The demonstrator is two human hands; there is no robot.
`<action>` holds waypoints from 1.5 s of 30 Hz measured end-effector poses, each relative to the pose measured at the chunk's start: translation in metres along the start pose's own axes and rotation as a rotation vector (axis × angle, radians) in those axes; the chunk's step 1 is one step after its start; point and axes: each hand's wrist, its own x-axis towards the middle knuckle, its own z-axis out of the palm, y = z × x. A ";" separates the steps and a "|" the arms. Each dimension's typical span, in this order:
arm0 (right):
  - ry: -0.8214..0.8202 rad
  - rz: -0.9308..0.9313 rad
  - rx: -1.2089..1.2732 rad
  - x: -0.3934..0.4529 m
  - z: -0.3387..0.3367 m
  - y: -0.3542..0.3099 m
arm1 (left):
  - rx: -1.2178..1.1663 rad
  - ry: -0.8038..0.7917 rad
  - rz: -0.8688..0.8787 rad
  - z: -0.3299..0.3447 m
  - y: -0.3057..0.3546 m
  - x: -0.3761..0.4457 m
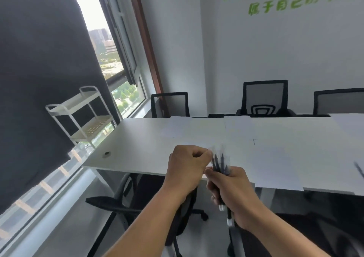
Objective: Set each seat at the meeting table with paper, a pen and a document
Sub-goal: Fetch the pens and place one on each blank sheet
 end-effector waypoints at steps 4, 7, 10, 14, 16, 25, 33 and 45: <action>0.092 0.000 0.002 0.022 -0.021 -0.001 | -0.020 -0.096 0.040 0.026 0.004 0.037; 0.187 0.008 0.027 0.049 -0.045 0.004 | -0.015 -0.178 0.039 0.055 0.007 0.069; 0.224 0.016 0.045 0.080 -0.074 0.005 | -0.012 -0.230 0.028 0.086 0.012 0.107; 0.281 0.043 0.059 0.108 -0.107 0.007 | -0.008 -0.340 0.024 0.127 0.010 0.148; 0.336 0.066 0.065 0.118 -0.127 0.011 | -0.010 -0.417 0.016 0.154 0.012 0.163; 0.501 0.170 0.114 0.156 -0.189 0.046 | -0.106 -0.618 -0.126 0.255 -0.002 0.212; 0.732 0.347 0.297 0.206 -0.235 0.090 | -0.117 -0.688 -0.298 0.348 -0.048 0.270; 0.901 0.541 0.374 0.259 -0.271 0.165 | -0.049 -0.656 -0.522 0.451 -0.134 0.358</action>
